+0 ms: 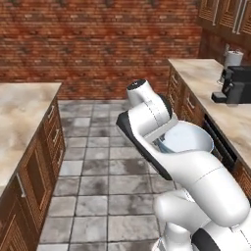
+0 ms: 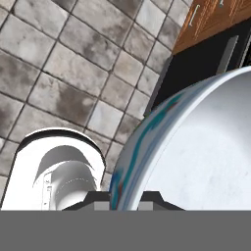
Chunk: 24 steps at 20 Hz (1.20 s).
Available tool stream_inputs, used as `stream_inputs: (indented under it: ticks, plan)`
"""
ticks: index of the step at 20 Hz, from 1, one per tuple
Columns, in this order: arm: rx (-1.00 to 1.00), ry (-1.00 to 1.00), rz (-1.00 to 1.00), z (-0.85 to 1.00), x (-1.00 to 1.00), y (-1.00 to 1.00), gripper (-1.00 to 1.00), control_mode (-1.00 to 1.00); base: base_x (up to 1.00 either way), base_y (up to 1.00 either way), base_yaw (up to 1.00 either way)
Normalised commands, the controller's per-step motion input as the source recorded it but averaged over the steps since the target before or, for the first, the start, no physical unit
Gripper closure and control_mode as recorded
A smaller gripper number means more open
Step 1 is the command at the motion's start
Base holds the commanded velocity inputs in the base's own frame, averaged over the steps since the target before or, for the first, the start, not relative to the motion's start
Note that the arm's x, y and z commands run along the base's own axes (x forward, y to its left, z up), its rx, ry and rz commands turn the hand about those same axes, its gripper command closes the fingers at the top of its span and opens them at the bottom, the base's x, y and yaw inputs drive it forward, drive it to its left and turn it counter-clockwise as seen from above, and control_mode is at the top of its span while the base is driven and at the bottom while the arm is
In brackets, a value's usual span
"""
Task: Pick the cup and bowl from the counter and place them on the counter next to the sink.
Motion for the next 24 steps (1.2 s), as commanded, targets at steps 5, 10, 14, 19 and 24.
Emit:
stream_inputs:
  ticks: [5,10,14,19,24]
  plan:
    - [0.00,0.00,0.00,0.00,0.00,0.00,1.00,1.00,1.00,0.09,0.00]
    - [0.00,0.00,0.00,0.00,0.00,0.00,1.00,1.00,1.00,0.27,0.29]
    - [0.00,0.00,0.00,0.00,0.00,0.00,1.00,1.00,1.00,0.07,0.62]
    - [0.00,0.00,0.00,0.00,0.00,0.00,1.00,1.00,0.84,0.00,0.78]
    - [0.00,0.00,0.00,0.00,0.00,0.00,1.00,1.00,0.40,-0.14,0.77]
